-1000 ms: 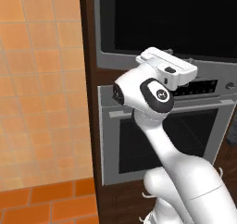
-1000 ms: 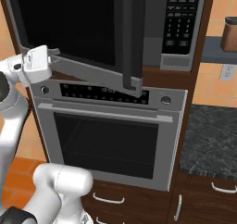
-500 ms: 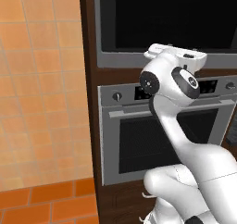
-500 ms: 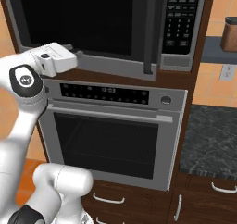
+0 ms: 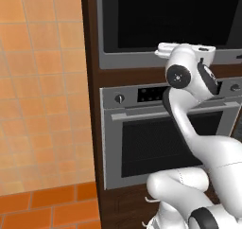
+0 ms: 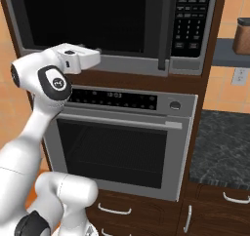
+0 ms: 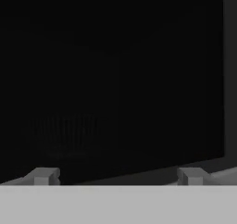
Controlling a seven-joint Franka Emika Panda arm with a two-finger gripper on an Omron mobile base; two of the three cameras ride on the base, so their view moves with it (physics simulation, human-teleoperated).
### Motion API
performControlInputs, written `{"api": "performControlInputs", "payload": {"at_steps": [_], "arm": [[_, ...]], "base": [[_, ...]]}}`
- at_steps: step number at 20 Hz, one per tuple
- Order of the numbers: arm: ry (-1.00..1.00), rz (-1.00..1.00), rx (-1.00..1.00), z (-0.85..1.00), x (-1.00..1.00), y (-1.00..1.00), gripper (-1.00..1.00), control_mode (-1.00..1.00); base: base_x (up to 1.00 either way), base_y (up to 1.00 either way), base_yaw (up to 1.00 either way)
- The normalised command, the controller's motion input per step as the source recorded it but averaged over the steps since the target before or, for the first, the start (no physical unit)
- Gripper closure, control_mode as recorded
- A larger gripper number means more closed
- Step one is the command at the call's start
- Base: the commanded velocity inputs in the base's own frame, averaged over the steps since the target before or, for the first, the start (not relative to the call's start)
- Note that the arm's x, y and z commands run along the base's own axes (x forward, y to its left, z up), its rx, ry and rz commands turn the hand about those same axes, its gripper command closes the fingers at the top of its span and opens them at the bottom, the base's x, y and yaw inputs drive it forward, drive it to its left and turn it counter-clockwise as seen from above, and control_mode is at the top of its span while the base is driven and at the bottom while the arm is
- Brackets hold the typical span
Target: Open the microwave, place the bowl with waffle inside the microwave, then close the microwave door and turn it on.
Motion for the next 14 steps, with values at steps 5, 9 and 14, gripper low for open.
{"api": "performControlInputs", "payload": {"at_steps": [5, 9, 14], "arm": [[0.07, 0.13, 0.00, 0.00, 0.28, -0.18, -1.00, -1.00], [0.07, 0.11, 0.01, 0.00, 0.30, -0.16, -1.00, -1.00], [0.04, 0.01, 0.00, 0.00, 0.00, 0.00, -1.00, -1.00]], "base": [[0.00, 0.00, 0.00], [0.00, 0.00, 0.00], [0.00, 0.00, 0.00]]}}
